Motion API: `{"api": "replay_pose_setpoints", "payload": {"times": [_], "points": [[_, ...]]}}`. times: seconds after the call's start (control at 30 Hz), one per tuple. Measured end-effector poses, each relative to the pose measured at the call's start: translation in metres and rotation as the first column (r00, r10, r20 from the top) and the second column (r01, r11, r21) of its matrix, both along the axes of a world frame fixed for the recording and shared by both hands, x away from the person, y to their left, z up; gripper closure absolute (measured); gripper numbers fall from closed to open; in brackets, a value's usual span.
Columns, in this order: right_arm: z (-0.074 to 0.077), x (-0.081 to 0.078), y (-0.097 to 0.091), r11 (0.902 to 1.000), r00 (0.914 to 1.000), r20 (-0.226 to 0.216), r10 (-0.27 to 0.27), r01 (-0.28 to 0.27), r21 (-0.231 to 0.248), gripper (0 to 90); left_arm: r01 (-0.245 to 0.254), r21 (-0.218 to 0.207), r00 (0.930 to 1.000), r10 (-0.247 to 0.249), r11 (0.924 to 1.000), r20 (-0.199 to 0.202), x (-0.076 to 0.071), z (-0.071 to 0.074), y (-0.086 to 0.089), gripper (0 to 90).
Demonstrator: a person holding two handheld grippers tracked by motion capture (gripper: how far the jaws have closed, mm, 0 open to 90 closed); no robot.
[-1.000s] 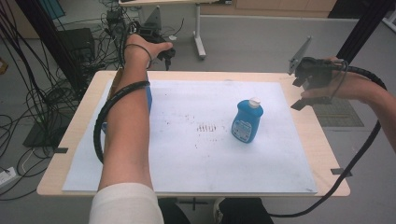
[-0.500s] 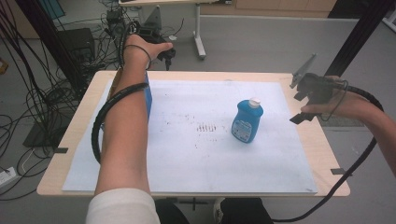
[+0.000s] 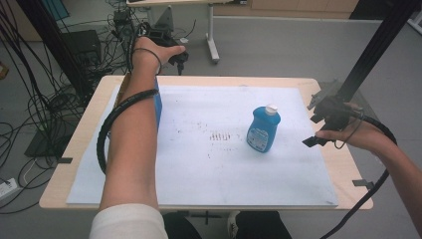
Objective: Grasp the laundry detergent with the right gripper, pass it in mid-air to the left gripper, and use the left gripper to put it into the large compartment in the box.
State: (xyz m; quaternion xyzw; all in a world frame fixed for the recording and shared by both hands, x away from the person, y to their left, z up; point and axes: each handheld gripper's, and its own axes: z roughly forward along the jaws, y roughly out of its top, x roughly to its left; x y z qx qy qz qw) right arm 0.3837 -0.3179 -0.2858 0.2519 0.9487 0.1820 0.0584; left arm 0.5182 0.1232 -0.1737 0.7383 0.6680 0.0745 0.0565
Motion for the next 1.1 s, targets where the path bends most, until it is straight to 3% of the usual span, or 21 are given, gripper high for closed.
{"api": "replay_pose_setpoints", "payload": {"times": [0.37,0.7,1.1], "points": [[-0.031,-0.011,0.011,0.9937,0.9975,0.023,-0.066,0.064,0.092,3.6,-0.001,-0.003,1.0000,0.001,1.0000,-0.001,-0.001,-0.002,0.004,7.7],[-0.061,-0.010,0.023,0.9743,0.9916,0.035,-0.125,0.116,0.193,3.7,0.001,-0.001,1.0000,-0.001,1.0000,-0.002,-0.002,-0.002,0.006,7.7],[-0.081,-0.006,0.038,0.9525,0.9806,0.070,-0.183,0.160,0.260,4.0,-0.005,0.002,1.0000,0.005,1.0000,-0.006,-0.003,-0.003,0.009,7.7]]}}
